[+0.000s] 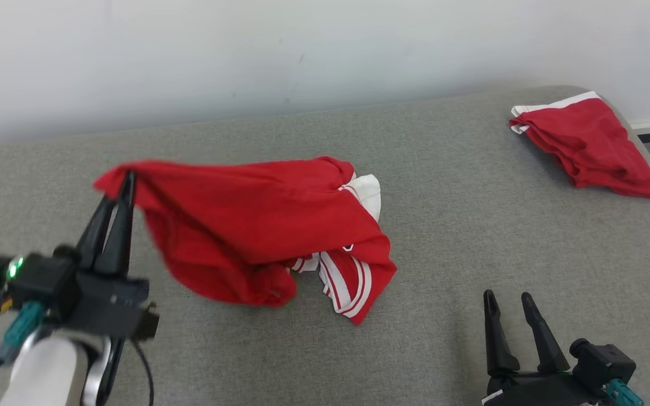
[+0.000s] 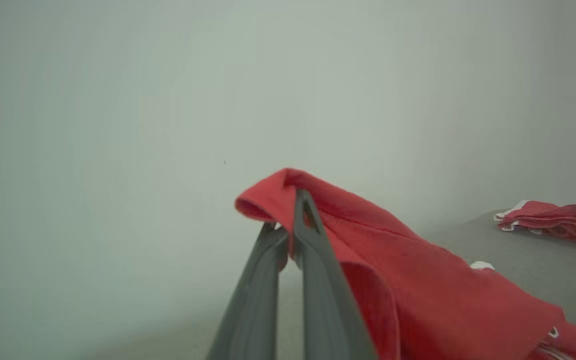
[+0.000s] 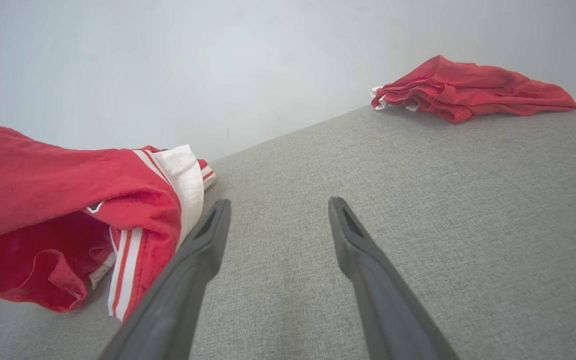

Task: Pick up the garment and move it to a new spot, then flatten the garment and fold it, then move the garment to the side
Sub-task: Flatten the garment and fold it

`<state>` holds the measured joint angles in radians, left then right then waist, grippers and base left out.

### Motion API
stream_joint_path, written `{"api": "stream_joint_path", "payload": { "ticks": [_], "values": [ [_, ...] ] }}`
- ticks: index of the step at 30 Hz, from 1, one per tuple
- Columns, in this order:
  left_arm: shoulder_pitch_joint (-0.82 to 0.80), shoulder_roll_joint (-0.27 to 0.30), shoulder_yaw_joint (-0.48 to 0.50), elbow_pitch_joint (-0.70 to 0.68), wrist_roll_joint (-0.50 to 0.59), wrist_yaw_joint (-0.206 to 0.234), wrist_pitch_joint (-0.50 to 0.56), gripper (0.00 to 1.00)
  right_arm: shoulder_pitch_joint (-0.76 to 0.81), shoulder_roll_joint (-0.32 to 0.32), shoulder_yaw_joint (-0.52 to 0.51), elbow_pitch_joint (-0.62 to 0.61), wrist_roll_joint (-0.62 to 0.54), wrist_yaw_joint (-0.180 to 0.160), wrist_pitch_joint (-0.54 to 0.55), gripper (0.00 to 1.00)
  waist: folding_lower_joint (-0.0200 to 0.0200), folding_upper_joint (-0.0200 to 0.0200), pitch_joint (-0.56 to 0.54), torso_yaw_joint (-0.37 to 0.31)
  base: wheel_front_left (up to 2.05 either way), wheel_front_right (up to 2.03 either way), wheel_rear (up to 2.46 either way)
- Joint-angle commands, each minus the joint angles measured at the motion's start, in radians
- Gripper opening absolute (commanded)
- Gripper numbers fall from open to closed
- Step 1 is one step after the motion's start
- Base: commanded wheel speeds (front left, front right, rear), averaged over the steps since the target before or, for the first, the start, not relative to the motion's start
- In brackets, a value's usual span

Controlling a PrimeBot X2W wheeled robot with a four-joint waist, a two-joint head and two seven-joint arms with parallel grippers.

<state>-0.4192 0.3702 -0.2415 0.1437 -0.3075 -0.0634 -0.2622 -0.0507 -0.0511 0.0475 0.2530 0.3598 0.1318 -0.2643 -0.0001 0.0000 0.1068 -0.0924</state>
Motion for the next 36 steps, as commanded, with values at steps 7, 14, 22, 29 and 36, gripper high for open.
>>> {"api": "stream_joint_path", "payload": {
  "ticks": [7, 14, 22, 29, 36],
  "values": [
    [0.244, -0.005, 0.078, 0.009, -0.054, 0.057, -0.002, 0.0, 0.009, 0.001, 0.005, 0.006, -0.006, -0.003, -0.001, 1.0, 0.0001, 0.0, 0.002, 0.011, 0.0, 0.0, 0.0],
    [0.373, -0.064, 0.139, 0.043, -0.068, 0.055, -0.002, 0.0, 0.016, 0.001, -0.01, 0.006, -0.023, -0.003, -0.001, 1.0, 0.0001, 0.0, 0.008, 0.037, 0.0, 0.0, 0.0],
    [0.35, -0.115, 0.176, 0.106, -0.04, 0.01, -0.002, 0.0, -0.001, 0.001, -0.011, 0.006, -0.029, -0.003, -0.001, 1.0, 0.0001, 0.0, 0.01, 0.067, 0.0, 0.0, 0.0],
    [0.358, -0.183, 0.231, 0.147, -0.01, -0.018, -0.002, 1.0, 0.004, 0.001, -0.013, 0.007, -0.029, -0.003, -0.001, 1.0, 0.0001, 0.0, 0.004, 0.105, 0.0, 0.0, 0.0],
    [0.419, -0.288, 0.288, 0.085, 0.039, -0.04, -0.002, 1.0, -0.005, 0.001, -0.02, 0.009, -0.04, -0.003, -0.001, 1.0, 0.0001, 0.0, 0.004, 0.144, 0.0, 0.0, 0.0]
  ]
}}
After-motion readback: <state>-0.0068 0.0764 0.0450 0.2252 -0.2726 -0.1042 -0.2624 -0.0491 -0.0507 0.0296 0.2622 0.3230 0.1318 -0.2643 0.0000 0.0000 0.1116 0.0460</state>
